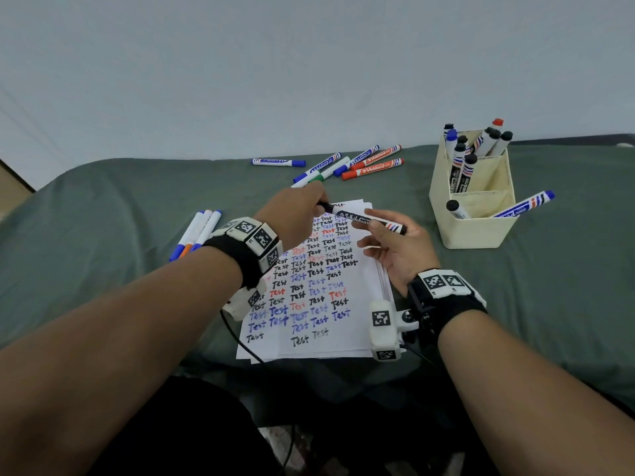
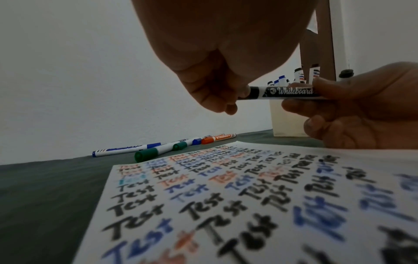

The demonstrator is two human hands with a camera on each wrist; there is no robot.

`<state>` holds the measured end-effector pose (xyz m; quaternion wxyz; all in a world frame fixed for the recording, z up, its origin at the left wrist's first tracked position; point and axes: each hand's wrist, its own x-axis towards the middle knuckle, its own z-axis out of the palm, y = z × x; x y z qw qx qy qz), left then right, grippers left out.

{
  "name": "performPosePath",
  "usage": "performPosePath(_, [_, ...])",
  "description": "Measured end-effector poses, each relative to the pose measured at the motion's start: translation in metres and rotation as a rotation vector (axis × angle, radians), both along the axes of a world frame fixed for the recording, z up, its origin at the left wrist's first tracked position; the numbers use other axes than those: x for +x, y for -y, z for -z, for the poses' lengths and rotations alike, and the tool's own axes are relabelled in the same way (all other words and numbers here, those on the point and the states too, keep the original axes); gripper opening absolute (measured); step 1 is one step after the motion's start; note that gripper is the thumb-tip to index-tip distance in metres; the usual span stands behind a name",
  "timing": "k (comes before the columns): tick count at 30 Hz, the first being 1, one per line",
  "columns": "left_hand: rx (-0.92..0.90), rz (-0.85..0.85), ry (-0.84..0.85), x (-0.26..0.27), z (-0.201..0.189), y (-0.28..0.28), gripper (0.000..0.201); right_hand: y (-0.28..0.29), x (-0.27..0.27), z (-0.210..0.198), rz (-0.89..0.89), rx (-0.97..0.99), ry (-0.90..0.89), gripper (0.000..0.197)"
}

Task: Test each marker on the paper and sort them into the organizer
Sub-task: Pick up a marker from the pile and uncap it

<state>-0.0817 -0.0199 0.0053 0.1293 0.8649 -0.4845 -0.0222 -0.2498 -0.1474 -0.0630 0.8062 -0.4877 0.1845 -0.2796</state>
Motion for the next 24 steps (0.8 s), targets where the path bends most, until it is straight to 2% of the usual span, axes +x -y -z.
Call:
performPosePath(5, [0.065, 0.015, -0.027, 0.005, 0.001, -0.002, 0.005, 0.001, 0.002, 0.002, -0.013, -0.034, -0.027, 0.015])
performPosePath(6, [0.072, 0.019, -0.032, 0.005, 0.003, -0.002, 0.011, 0.002, 0.002, 0.003, -0.011, -0.023, -0.026, 0.014])
performPosePath(8, [0.090, 0.006, -0.054, 0.005, 0.010, -0.001, 0.041, 0.004, 0.003, 0.005, 0.003, 0.004, -0.028, 0.014])
performPosePath(11, [0.200, -0.083, -0.101, 0.005, 0.024, -0.002, 0.101, 0.006, 0.004, 0.006, 0.039, 0.054, -0.036, 0.013])
performPosePath(13, [0.353, -0.112, -0.130, 0.005, 0.033, -0.004, 0.123, 0.006, 0.005, 0.007, 0.050, 0.069, -0.040, 0.012])
performPosePath(15, [0.495, -0.111, -0.127, 0.006, 0.040, -0.006, 0.124, 0.006, 0.005, 0.006, 0.048, 0.065, -0.044, 0.012])
performPosePath(17, [0.561, -0.109, -0.120, 0.007, 0.047, -0.005, 0.119, 0.007, 0.005, 0.006, 0.049, 0.072, -0.043, 0.012])
performPosePath(21, [0.572, -0.120, -0.102, 0.011, 0.062, -0.005, 0.117, 0.006, 0.006, 0.004, 0.034, 0.087, -0.031, 0.013])
performPosePath(24, [0.578, -0.114, -0.108, 0.018, 0.072, -0.005, 0.123, 0.004, 0.009, -0.001, 0.041, 0.085, -0.038, 0.018])
